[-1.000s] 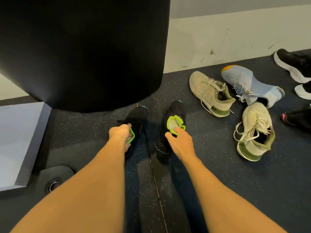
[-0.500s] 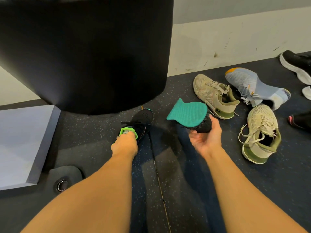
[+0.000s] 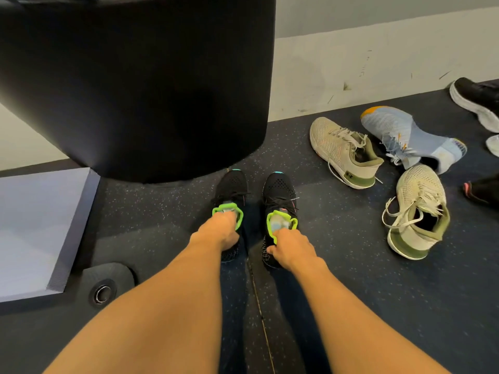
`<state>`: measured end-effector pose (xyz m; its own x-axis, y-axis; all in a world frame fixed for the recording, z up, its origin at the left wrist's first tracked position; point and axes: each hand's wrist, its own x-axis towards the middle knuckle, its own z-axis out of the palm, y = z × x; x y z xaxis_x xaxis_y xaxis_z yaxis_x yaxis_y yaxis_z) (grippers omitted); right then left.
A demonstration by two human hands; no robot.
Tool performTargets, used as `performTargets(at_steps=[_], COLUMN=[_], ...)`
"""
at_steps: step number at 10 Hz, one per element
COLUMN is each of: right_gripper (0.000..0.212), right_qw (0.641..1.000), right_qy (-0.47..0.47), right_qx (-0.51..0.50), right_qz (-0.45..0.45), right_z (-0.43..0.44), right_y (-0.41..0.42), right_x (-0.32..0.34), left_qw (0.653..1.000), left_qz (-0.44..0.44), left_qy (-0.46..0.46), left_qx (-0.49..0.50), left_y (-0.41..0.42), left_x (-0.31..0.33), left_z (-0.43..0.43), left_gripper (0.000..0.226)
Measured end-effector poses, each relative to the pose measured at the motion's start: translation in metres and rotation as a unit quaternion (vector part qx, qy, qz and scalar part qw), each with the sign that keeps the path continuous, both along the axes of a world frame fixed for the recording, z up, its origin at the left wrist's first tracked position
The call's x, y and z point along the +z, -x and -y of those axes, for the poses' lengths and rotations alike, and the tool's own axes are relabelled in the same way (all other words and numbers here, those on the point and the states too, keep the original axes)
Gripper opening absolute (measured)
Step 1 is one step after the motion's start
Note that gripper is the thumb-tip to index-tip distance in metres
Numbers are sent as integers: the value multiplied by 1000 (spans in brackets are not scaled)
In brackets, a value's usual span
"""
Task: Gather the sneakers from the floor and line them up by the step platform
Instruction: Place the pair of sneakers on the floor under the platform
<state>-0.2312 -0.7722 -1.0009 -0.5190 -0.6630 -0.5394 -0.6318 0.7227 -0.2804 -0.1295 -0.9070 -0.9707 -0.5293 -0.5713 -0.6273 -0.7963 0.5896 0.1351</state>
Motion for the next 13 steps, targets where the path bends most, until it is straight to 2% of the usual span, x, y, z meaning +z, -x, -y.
performTargets(at_steps=[1,2,3,4,5,6,7,8,9,11,13], right_gripper=[29,21,20,23,28,34,30,30,36,20,17], right_qw=[997,991,988,992,998,1000,1000,999,995,978,941], right_qy=[71,126,140,114,56,19,18,40,76,124,136], right_qx=[2,-8,-31,-31,9,9,9,-7,-35,-103,-218], right_qz=[-29,-37,-56,-42,-26,-5,8,5,-46,-134,-219], right_z=[4,2,-11,-28,-46,-69,-95,-128,-158,-214,-287], right_y=[0,-1,-2,0,6,21,31,36,38,29,9], right_x=[9,31,76,137,217,324,448,590,704,870,974], left_qw=[995,1000,998,993,993,992,994,993,987,937,861], left_qz=[95,5,-64,-112,-121,-121,-105,-92,-106,-163,-250], left_qy=[-33,0,11,21,8,-19,-26,-45,-31,42,78], left_qx=[-20,4,9,22,7,-26,-33,-55,-115,-305,-436], left_y=[-1,5,25,34,30,38,51,62,70,95,116], left_x=[-2,6,48,113,191,297,414,586,694,836,943], left_z=[4,4,-3,-17,-47,-78,-100,-133,-157,-208,-279], left_gripper=[71,28,18,35,33,13,12,19,17,25,24])
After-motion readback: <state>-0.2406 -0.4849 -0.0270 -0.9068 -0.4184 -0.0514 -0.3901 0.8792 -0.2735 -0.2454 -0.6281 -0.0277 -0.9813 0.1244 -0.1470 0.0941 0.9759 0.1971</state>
